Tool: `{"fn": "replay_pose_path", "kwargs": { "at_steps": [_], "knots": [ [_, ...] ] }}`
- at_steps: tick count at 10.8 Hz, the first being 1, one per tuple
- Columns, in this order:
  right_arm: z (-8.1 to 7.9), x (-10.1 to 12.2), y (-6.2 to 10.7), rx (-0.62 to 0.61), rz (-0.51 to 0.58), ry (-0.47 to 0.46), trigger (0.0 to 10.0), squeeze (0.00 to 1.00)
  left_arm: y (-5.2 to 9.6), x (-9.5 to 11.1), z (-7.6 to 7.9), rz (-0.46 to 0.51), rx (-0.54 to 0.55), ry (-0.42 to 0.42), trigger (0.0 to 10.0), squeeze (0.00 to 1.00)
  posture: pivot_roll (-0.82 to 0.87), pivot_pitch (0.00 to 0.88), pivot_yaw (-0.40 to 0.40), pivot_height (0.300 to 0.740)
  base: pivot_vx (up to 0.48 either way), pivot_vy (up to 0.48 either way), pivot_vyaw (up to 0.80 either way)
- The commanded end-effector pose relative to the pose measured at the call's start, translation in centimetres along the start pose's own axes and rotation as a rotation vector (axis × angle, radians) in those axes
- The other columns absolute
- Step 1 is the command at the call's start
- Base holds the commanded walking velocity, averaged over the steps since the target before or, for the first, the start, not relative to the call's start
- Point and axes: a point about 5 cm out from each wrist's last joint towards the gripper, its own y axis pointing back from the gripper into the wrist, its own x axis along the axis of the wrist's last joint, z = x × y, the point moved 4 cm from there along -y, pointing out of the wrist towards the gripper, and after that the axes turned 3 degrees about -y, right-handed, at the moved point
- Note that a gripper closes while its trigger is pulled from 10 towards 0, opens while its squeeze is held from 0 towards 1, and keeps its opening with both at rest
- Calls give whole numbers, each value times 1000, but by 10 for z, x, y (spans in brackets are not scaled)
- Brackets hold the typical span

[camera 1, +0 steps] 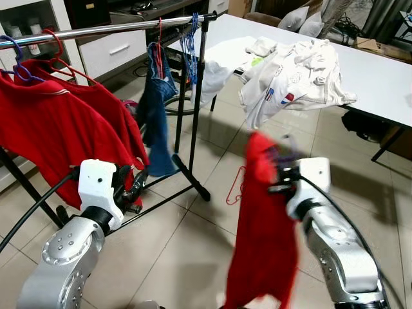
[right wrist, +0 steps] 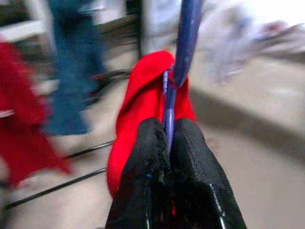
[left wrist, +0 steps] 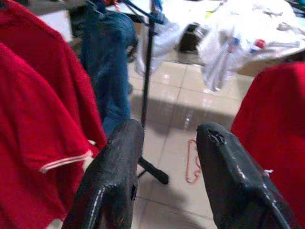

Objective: Hang hanger

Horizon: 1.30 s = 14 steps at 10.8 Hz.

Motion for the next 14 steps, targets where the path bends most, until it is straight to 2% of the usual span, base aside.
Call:
{"fn": "replay_pose_path", "kwargs": {
  "at_steps": [1,2,4,6,9,13,14],
  "knots": [
    [-11,24,1,99,66,-16,10000,0,0,14,0,55,30,-25,10000,0,166,55,-84,740,337,0,0],
    [-15,27,2,146,74,33,10000,0,-5,19,-1,60,51,-55,10000,0,166,51,-94,740,349,0,0],
    [-25,27,0,240,39,66,10000,0,-8,18,-2,58,98,-47,10000,0,161,47,-118,740,351,0,800],
    [-23,28,-5,248,31,61,10000,0,-7,16,-4,61,135,-24,10000,0,161,45,-131,740,349,0,766],
    [-19,35,-9,221,48,80,10000,0,-6,18,-4,71,147,-25,10000,0,162,39,-153,740,351,0,0],
    [-22,31,-11,233,47,63,10000,0,-4,30,2,90,96,-141,10000,0,193,28,-141,740,340,0,0],
    [-23,30,-12,220,50,76,10000,0,-5,33,3,94,90,-144,10000,0,197,24,-130,740,330,0,0]
  ]
}}
